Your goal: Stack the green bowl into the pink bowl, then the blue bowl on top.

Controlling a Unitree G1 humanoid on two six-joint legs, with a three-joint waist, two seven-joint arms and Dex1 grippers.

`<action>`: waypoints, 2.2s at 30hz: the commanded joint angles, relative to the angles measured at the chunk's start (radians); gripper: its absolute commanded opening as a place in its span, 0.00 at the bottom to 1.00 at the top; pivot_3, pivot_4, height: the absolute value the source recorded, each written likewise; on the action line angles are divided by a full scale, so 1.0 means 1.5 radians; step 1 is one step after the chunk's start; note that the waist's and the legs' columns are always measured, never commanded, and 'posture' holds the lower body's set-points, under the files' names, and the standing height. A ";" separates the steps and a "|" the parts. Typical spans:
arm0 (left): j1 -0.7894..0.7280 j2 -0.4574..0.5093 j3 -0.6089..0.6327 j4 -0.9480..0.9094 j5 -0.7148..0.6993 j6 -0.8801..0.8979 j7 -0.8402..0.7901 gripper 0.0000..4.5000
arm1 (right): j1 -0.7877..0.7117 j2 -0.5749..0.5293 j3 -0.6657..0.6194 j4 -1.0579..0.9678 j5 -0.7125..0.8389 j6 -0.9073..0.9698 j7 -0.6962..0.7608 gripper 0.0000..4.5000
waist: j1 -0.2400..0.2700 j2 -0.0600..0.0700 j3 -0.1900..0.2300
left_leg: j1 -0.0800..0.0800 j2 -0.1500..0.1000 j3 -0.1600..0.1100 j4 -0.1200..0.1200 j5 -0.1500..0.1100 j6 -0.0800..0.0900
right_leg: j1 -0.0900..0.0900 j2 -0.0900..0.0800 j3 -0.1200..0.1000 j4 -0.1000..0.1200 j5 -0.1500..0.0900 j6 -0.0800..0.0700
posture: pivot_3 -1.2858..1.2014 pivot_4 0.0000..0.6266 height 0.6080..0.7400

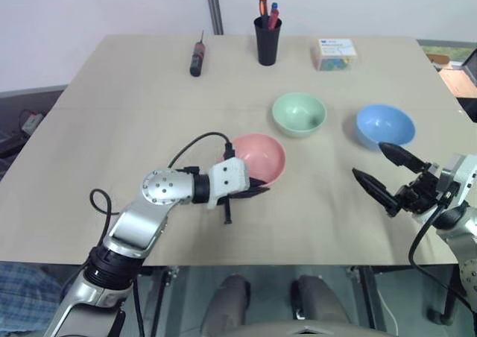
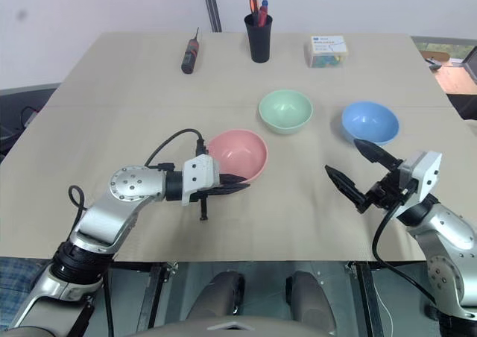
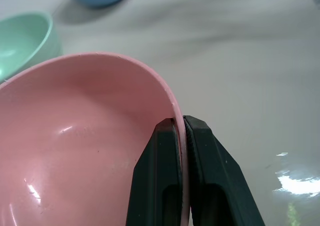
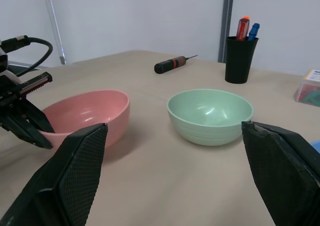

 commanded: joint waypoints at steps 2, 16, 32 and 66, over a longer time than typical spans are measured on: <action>-0.017 -0.012 -0.018 -0.031 -0.013 -0.006 -0.007 0.17 | -0.009 -0.004 -0.005 -0.013 0.003 -0.002 -0.002 1.00 | -0.002 0.000 0.000 | 0.000 -0.001 0.000 0.000 0.000 0.000 | 0.000 0.000 0.000 0.000 0.000 0.000 | 0.52 0.24 1.00; 0.003 -0.030 0.060 -0.045 -0.037 0.022 0.081 0.98 | -0.019 -0.017 -0.012 -0.003 0.006 0.013 -0.004 1.00 | -0.004 0.000 0.000 | -0.001 -0.002 0.000 -0.001 0.000 0.000 | -0.001 0.000 0.001 -0.001 0.000 0.000 | 0.52 0.24 1.00; 0.265 -0.052 0.457 -0.161 -0.341 0.147 0.221 0.98 | -0.378 -0.025 0.196 0.202 -0.222 0.092 -0.088 1.00 | -0.015 0.000 0.000 | 0.000 0.001 0.001 -0.001 0.001 -0.002 | -0.002 -0.001 0.001 -0.001 0.000 0.000 | 0.52 0.24 1.00; 0.511 -0.107 0.482 -0.274 -0.339 -0.065 0.234 1.00 | -0.831 0.201 0.470 0.883 -0.570 -0.083 0.024 0.17 | -0.022 0.000 0.001 | -0.001 0.002 0.001 -0.003 0.001 -0.002 | -0.005 -0.002 0.003 -0.001 0.000 0.000 | 0.52 0.24 1.00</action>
